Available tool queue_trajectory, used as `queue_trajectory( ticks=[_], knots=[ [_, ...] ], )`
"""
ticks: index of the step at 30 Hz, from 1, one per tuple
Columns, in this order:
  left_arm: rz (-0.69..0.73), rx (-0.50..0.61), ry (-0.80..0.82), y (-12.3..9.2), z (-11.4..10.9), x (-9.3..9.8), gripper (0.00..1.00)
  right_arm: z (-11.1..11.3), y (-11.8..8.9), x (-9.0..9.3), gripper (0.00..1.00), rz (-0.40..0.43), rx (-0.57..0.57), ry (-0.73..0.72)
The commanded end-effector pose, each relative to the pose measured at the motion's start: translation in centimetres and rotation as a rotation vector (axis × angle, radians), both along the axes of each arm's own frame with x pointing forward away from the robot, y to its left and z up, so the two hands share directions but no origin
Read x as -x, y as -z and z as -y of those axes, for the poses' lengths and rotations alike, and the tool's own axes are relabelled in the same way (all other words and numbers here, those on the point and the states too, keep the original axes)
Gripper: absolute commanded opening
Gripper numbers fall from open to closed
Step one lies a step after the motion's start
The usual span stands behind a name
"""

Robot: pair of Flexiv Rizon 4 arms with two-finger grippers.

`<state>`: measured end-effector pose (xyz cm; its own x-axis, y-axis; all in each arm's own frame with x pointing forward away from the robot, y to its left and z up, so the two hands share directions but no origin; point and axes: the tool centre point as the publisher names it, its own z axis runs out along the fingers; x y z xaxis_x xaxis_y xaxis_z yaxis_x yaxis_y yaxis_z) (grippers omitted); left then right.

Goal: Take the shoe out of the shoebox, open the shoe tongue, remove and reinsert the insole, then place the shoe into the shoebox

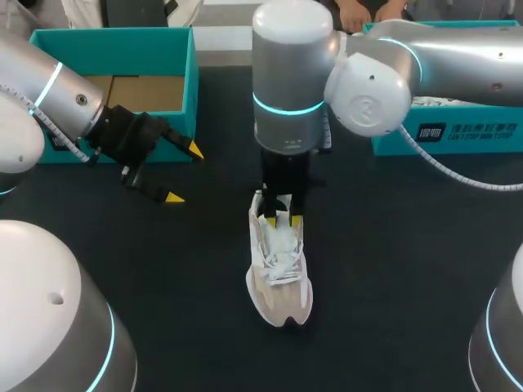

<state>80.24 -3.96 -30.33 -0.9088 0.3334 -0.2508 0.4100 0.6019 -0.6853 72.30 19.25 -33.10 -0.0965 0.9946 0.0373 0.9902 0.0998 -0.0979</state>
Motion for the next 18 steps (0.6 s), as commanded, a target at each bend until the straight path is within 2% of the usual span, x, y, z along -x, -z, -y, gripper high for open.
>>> queue_trajectory(
  ticks=[1, 3, 5, 7, 9, 18],
  knots=[
    [0.0, -0.004, 0.0, 0.0, 0.0, 0.0, 1.0, 0.6, -2.7, -0.2, 0.38, 0.076, -0.01, -0.083],
    [0.0, -0.004, 0.0, 0.0, 0.0, 0.0, 1.0, 0.6, -3.7, -1.1, 0.44, 0.135, -0.011, -0.215],
    [0.0, -0.004, 0.0, 0.0, 0.0, 0.0, 1.0, 0.3, -4.8, -2.3, 0.45, 0.172, 0.008, -0.397],
    [0.0, -0.004, 0.0, 0.0, 0.0, 0.0, 1.0, -0.8, -6.0, -3.6, 0.48, 0.144, 0.032, -0.581],
    [0.0, -0.004, 0.0, 0.0, 0.0, 0.0, 1.0, -1.0, -6.8, -4.4, 1.0, 0.115, 0.065, -0.673],
    [0.0, -0.004, 0.0, 0.0, 0.0, 0.0, 1.0, -1.0, -6.8, -4.4, 1.0, 0.115, 0.065, -0.673]
  ],
)
